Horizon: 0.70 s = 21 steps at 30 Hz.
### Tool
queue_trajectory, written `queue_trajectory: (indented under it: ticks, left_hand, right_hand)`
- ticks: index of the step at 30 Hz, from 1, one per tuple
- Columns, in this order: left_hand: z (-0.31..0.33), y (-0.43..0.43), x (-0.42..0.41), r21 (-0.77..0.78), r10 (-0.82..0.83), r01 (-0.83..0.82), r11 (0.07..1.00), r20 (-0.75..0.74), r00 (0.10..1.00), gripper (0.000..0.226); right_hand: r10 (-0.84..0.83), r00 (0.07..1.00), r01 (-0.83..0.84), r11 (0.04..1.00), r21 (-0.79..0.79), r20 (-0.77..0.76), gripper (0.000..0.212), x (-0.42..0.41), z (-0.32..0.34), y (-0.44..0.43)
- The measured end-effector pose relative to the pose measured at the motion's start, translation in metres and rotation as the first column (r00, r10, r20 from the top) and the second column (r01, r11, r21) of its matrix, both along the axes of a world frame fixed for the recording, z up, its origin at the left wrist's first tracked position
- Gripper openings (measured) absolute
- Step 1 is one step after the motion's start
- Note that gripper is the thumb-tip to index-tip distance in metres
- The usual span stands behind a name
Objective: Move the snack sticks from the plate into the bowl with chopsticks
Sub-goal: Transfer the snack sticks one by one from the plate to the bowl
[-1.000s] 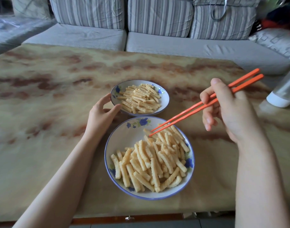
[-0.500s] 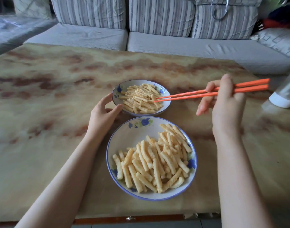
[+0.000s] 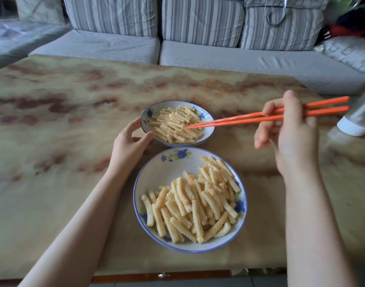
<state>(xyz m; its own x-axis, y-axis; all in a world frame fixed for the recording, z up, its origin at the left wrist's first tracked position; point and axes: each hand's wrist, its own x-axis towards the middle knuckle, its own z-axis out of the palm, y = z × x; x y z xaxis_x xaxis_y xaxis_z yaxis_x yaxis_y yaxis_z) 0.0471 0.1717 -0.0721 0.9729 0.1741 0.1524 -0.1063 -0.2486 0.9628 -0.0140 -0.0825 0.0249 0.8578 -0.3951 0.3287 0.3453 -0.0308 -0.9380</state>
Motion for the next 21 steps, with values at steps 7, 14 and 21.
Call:
queue_trajectory:
  ticks: [7, 14, 21]
  left_hand:
    - [0.0, 0.0, 0.0, -0.011, 0.001, -0.001, 1.0, 0.004, 1.0, 0.044]
    - [-0.001, 0.001, 0.001, -0.001, 0.002, -0.002, 1.0, 0.005, 1.0, 0.043]
    - [0.001, -0.001, -0.001, -0.008, 0.008, -0.008, 1.0, -0.002, 1.0, 0.044]
  right_hand:
    - [0.178, 0.977, -0.195, 0.968, -0.156, -0.118, 0.057, -0.018, 0.011, -0.014]
    - [0.228, 0.942, -0.282, 0.935, -0.216, -0.245, 0.044, -0.018, 0.009, -0.013]
    - [0.163, 0.968, -0.191, 0.972, -0.135, -0.19, 0.05, -0.014, 0.006, -0.011]
